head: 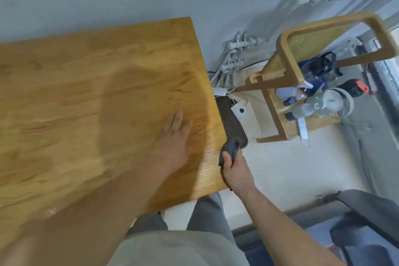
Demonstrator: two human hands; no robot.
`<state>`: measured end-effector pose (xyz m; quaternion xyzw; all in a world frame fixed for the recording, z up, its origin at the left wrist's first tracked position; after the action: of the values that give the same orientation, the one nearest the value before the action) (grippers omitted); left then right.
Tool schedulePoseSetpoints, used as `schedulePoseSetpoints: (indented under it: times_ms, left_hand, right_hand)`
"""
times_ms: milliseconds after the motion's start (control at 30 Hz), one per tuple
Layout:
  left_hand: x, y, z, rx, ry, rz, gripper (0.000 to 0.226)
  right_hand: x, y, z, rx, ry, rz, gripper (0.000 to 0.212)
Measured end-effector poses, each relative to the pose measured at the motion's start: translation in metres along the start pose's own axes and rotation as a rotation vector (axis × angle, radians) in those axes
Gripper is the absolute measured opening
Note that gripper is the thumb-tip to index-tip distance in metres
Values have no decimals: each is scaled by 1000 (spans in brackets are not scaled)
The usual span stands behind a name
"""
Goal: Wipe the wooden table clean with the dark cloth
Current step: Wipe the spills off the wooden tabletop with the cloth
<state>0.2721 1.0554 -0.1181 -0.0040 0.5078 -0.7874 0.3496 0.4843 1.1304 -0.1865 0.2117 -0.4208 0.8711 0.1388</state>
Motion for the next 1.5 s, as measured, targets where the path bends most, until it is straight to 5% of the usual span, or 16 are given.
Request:
schedulePoseSetpoints:
  times_ms: [167, 567, 900, 1167, 1500]
  left_hand:
    - [11, 49, 91, 127, 215, -5, 68]
    - [77, 46, 147, 121, 38, 99, 64]
    - [161, 42, 187, 68, 114, 107, 57]
    - [323, 13, 248, 56, 217, 32, 55]
    - [474, 4, 341, 70, 31, 144, 50]
  right_hand:
    - [-26, 16, 50, -148, 190, -56, 45]
    - [1, 67, 90, -450, 676, -815, 55]
    - [62, 173, 152, -458, 729, -824, 57]
    - [142, 280, 221, -577, 765, -758, 58]
    - [229, 422, 332, -330, 830, -729, 63]
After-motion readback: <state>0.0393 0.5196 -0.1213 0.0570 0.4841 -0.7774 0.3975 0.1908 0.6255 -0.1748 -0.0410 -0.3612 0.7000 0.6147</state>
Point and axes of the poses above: each hand's wrist, its own z-axis away from the middle knuckle, its own y-axis out of the palm, x = y × z, the point moved 3 cm from there along -z, towards the middle knuckle, and after that the axes turned 3 degrees about -x, right-handed, at the moved point
